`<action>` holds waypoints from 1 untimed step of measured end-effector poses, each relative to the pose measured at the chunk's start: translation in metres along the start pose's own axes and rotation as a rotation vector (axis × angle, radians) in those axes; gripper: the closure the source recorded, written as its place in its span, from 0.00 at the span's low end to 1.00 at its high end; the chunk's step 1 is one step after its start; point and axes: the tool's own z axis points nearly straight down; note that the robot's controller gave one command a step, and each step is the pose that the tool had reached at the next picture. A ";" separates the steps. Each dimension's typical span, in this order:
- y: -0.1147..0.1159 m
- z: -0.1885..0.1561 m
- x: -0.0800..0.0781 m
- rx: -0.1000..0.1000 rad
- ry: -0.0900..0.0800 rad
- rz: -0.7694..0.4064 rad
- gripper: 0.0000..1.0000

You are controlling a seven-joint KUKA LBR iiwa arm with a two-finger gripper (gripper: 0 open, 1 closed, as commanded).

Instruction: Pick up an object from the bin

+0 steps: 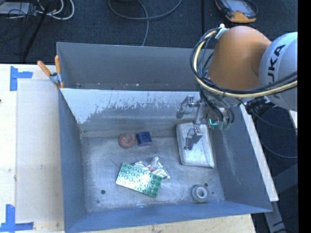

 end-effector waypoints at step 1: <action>0.026 0.136 0.027 0.000 0.002 -0.125 0.00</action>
Offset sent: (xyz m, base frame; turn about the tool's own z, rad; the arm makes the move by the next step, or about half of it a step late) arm -0.0251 0.0254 -0.1309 -0.1253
